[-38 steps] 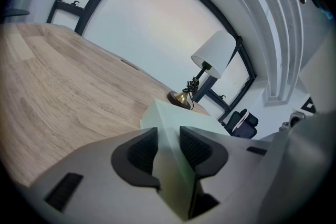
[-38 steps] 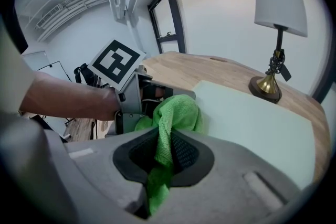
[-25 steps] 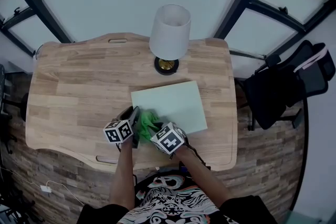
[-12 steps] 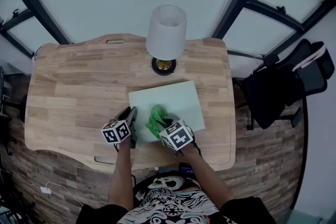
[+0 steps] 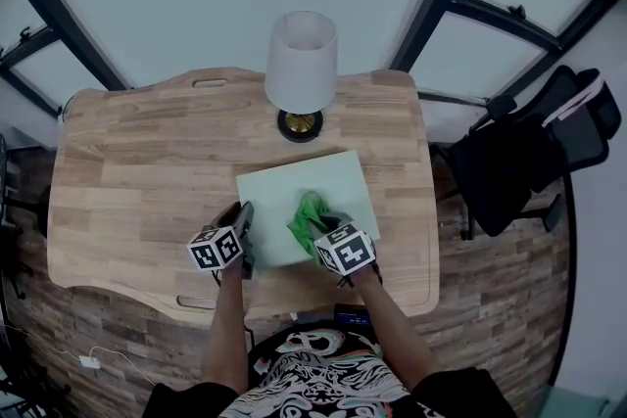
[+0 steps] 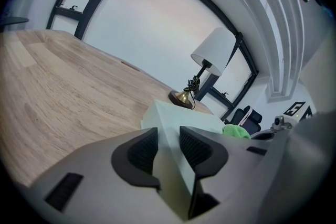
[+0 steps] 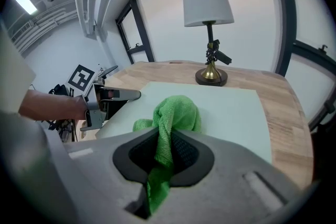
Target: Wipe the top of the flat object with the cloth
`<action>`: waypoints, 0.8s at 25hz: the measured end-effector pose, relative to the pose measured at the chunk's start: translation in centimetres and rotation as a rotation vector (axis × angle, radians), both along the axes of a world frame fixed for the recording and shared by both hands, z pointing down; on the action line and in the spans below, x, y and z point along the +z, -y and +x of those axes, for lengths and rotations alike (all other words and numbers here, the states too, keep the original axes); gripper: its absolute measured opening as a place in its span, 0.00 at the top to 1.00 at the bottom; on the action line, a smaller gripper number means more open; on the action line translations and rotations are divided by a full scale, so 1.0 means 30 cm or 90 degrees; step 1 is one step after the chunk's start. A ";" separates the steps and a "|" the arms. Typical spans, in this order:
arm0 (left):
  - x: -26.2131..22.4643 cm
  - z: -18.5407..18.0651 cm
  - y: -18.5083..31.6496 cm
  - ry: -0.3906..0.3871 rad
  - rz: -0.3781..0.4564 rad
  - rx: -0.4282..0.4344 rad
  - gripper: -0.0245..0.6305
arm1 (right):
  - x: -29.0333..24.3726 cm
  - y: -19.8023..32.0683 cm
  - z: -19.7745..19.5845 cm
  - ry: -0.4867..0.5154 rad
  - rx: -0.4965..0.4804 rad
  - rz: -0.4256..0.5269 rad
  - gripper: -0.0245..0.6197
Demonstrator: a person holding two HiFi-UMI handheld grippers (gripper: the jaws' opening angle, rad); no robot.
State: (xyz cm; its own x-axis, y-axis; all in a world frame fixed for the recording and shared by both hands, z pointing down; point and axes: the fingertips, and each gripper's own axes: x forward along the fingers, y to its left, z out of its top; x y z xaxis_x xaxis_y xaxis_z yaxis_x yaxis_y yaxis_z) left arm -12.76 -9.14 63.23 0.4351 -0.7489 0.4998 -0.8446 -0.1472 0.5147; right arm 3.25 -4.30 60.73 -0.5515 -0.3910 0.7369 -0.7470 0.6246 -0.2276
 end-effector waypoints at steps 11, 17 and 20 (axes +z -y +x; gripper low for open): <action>-0.003 0.001 -0.001 0.009 -0.001 -0.001 0.76 | -0.001 0.032 0.104 0.008 0.057 0.008 0.90; -0.007 0.002 0.002 0.010 0.001 -0.001 0.77 | -0.002 0.053 0.157 0.008 0.084 0.014 0.90; -0.005 0.003 0.001 0.010 0.000 -0.001 0.77 | -0.001 0.058 0.182 0.005 0.095 0.018 0.90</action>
State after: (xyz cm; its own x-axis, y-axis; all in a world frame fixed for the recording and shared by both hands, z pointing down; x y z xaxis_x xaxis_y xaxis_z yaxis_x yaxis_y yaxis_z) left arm -12.66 -9.18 63.07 0.4257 -0.7499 0.5063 -0.8531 -0.1461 0.5009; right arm 8.73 -6.02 60.69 -0.4916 -0.4901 0.7198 -0.8303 0.5130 -0.2178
